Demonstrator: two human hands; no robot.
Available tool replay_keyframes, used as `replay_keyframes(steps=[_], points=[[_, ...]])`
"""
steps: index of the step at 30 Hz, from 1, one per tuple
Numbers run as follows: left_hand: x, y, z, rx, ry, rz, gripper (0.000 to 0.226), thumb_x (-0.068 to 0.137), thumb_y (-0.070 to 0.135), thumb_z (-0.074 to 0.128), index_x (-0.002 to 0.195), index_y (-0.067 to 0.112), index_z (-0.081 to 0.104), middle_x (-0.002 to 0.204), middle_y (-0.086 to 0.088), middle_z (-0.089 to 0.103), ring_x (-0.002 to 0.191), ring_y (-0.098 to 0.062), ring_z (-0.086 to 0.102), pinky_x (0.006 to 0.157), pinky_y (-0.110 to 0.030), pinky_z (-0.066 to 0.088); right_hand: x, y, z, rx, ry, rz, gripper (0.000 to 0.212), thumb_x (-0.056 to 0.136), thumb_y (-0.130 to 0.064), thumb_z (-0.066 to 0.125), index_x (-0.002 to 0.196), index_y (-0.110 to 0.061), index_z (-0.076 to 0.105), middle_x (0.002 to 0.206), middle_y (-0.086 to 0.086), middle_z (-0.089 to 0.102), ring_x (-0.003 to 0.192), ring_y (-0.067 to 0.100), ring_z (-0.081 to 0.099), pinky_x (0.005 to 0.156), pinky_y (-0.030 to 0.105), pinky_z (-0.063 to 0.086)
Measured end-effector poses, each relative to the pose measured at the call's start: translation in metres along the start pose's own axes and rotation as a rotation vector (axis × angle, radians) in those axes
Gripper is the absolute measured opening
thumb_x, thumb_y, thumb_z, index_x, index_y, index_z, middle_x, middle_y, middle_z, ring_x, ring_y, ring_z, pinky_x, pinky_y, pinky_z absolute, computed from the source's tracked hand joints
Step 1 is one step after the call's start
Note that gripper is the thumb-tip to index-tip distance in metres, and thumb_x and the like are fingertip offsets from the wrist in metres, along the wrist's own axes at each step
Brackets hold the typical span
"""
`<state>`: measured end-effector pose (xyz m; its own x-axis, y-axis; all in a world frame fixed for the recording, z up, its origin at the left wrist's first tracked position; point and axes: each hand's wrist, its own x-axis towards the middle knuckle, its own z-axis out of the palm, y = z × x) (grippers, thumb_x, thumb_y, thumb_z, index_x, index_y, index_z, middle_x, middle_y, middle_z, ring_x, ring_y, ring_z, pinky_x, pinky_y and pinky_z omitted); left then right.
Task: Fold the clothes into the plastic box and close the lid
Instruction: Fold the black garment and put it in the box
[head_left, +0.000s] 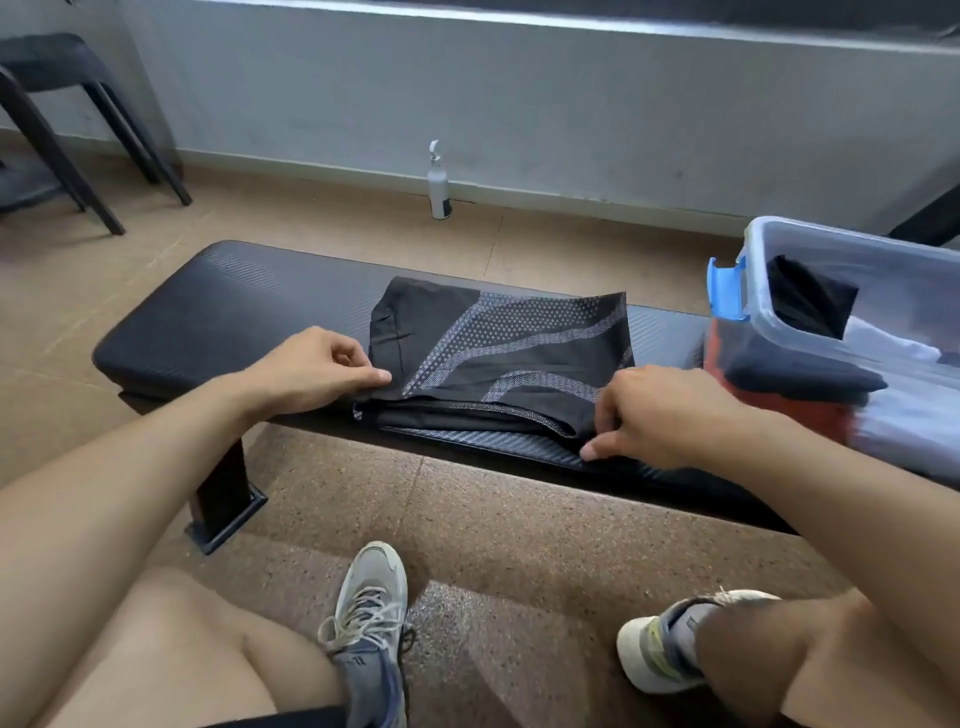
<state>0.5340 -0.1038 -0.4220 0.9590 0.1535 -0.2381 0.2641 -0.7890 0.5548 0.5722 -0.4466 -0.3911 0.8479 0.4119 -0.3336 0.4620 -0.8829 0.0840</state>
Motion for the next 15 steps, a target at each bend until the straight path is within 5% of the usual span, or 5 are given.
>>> replay_keyframes(steps=[4,7,10,13,15], points=[[0.004,0.012,0.009,0.057,0.157,0.112,0.026,0.079,0.047,0.081,0.076,0.023,0.07,0.085,0.007,0.071,0.084,-0.015,0.063,0.075,-0.032,0.046,0.017,0.016,0.001,0.367,0.118,0.141,0.039,0.093,-0.051,0.063,0.115,-0.019,0.065,0.11,0.001,0.067,0.11,0.023,0.061,0.086,0.031,0.04],[0.006,0.017,0.018,0.135,0.145,0.242,0.025,0.076,0.043,0.085,0.091,0.03,0.071,0.111,0.007,0.065,0.11,-0.016,0.056,0.096,-0.035,0.045,0.033,0.03,0.008,0.517,0.083,0.293,0.076,0.086,-0.046,0.074,0.143,-0.007,0.041,0.135,0.013,0.059,0.129,0.027,0.052,0.103,0.035,0.036],[0.009,0.024,0.029,0.208,0.085,0.317,0.047,0.08,0.047,0.081,0.121,0.027,0.068,0.141,0.002,0.057,0.137,-0.017,0.041,0.109,-0.026,0.029,0.043,0.035,0.017,0.503,0.059,0.411,0.087,0.081,-0.048,0.078,0.141,0.001,0.038,0.134,0.019,0.059,0.129,0.031,0.053,0.11,0.041,0.033],[0.017,0.03,0.039,0.204,0.046,0.246,0.062,0.089,0.055,0.067,0.143,0.026,0.054,0.162,-0.002,0.036,0.154,-0.019,0.017,0.122,-0.035,0.015,0.049,0.035,0.018,0.716,0.055,0.436,0.06,0.074,-0.04,0.087,0.105,-0.002,0.054,0.103,0.014,0.07,0.094,0.03,0.07,0.086,0.045,0.059],[0.022,0.029,0.042,0.243,0.028,0.188,0.069,0.092,0.057,0.062,0.15,0.024,0.045,0.166,-0.004,0.027,0.157,-0.022,0.009,0.125,-0.041,0.011,0.053,0.035,0.023,0.885,0.047,0.444,0.045,0.074,-0.032,0.088,0.097,-0.003,0.062,0.092,0.01,0.07,0.082,0.024,0.069,0.065,0.035,0.061]])
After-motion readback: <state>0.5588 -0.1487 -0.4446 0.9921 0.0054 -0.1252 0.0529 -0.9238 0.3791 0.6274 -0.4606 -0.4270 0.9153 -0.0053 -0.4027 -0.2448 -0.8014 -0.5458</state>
